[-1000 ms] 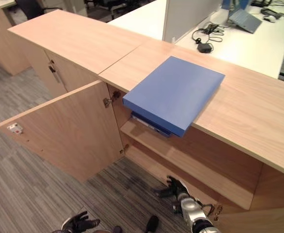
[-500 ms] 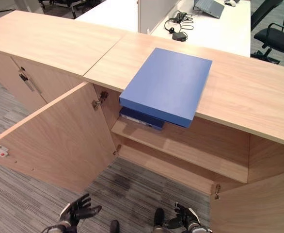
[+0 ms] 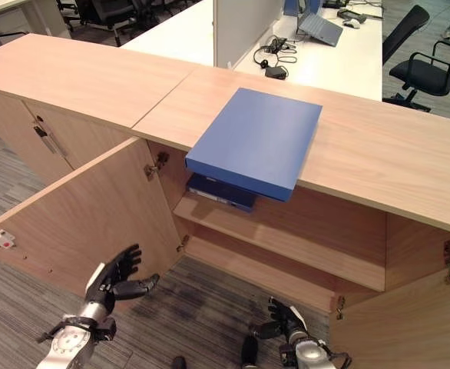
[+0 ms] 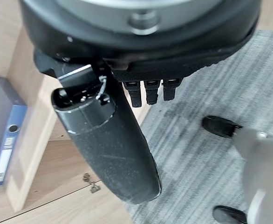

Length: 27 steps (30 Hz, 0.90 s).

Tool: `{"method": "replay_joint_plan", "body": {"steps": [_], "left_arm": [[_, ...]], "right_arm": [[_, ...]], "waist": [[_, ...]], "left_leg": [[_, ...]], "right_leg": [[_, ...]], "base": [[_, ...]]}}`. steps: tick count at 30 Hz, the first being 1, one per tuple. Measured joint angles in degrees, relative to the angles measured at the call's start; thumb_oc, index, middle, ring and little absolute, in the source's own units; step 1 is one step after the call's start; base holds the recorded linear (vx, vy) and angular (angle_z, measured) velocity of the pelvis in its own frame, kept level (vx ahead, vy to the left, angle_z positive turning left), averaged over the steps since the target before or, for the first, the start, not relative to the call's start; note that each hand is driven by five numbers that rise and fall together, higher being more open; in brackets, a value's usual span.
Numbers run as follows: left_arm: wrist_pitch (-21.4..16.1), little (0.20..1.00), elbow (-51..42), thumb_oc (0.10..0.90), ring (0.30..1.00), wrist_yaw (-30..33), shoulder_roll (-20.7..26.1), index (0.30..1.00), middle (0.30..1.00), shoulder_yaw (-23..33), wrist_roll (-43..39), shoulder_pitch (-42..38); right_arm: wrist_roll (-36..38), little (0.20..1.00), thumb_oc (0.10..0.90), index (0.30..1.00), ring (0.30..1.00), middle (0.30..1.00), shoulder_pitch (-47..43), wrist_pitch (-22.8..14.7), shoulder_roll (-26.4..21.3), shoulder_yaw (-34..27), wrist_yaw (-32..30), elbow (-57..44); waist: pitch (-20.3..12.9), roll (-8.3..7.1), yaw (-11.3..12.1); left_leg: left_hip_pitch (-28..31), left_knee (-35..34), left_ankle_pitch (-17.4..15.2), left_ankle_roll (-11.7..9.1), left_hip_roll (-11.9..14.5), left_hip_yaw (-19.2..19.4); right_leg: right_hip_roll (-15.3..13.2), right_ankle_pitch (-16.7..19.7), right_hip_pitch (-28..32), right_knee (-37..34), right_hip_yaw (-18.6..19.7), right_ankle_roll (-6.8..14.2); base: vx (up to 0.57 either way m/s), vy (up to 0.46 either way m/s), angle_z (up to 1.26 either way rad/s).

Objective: Put the empty folder in the office cabinet

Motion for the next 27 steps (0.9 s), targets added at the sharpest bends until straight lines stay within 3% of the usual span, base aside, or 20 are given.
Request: {"method": "replay_joint_plan", "body": {"steps": [1, 3, 4, 9, 17, 27], "left_arm": [[-1.4, 0.900, -3.3, 0.800, 0.900, 4.1, 0.1, 0.900, 0.900, 2.9, 5.6, -1.2], [-2.1, 0.900, -4.4, 0.800, 0.900, 6.2, 0.1, 0.900, 0.900, 4.7, 7.3, -2.6], [-1.2, 0.900, -6.5, 0.800, 0.900, 10.8, 0.4, 0.900, 0.900, 6.0, 14.8, -3.2], [-1.9, 0.900, -9.3, 0.800, 0.900, 19.5, 4.2, 0.900, 0.900, 6.4, 27.1, -6.0], [-3.3, 0.900, -11.1, 0.800, 0.900, 20.7, 9.9, 0.900, 0.900, 0.7, 37.7, -10.6], [-6.9, 0.900, -13.4, 0.800, 0.900, 16.6, 13.7, 0.900, 0.900, -10.3, 39.8, -18.8]], "right_arm": [[0.0, 0.900, 0.800, 0.900, 0.900, 0.900, 0.8, 0.0, 0.7, 0.9, -0.6, 0.0], [0.0, 0.900, 0.800, 0.900, 0.900, 0.900, 1.1, 0.0, 1.0, 1.2, -0.6, 0.0], [0.0, 0.900, 0.800, 0.900, 0.900, 0.900, 1.0, -0.4, 1.1, 2.9, -1.6, -0.1], [0.0, 0.900, 0.800, 0.900, 0.900, 0.900, 1.4, -1.1, 1.5, 3.2, -3.0, 0.0], [0.0, 0.900, 0.800, 0.900, 0.900, 0.900, 0.4, -1.4, 2.0, 5.7, -3.5, 0.6], [0.0, 0.900, 0.800, 0.900, 0.900, 0.900, 0.1, -1.4, 3.1, 8.2, -3.5, 1.9]], "waist": [[-0.2, -0.29, 0.0], [-0.3, -0.41, -0.1], [-0.4, -0.77, 0.0], [-0.9, -1.33, 0.0], [-1.6, -1.32, -0.1], [-3.2, -0.71, -0.7]], "left_leg": [[0.3, 0.0, 0.0, 0.0, 0.2, 0.4], [0.6, 0.0, -0.1, -0.1, 0.3, 0.7], [0.9, 0.0, -0.2, -0.4, 0.4, 1.1], [1.6, 0.0, -0.4, -0.6, 0.7, 1.2], [2.6, 0.0, -0.6, -0.7, 0.7, 2.3], [3.2, 0.0, -0.8, -0.7, 0.6, 2.7]], "right_leg": [[0.1, 0.0, 0.2, 0.0, 0.2, 0.0], [0.3, 0.0, 0.2, 0.0, 0.4, 0.0], [0.6, 0.1, 0.2, 0.0, 0.9, -0.1], [1.2, -0.1, 0.9, 0.0, 1.0, -0.3], [1.3, -0.1, 1.3, 0.0, 2.1, -0.4], [1.4, -0.1, 1.7, 0.0, 2.5, -0.4]], "base": [[0.02, -0.050, -0.12], [0.03, -0.055, -0.14], [0.02, -0.032, -0.14], [0.00, -0.003, -0.03], [0.01, 0.002, -0.07], [0.00, 0.001, -0.01]]}}
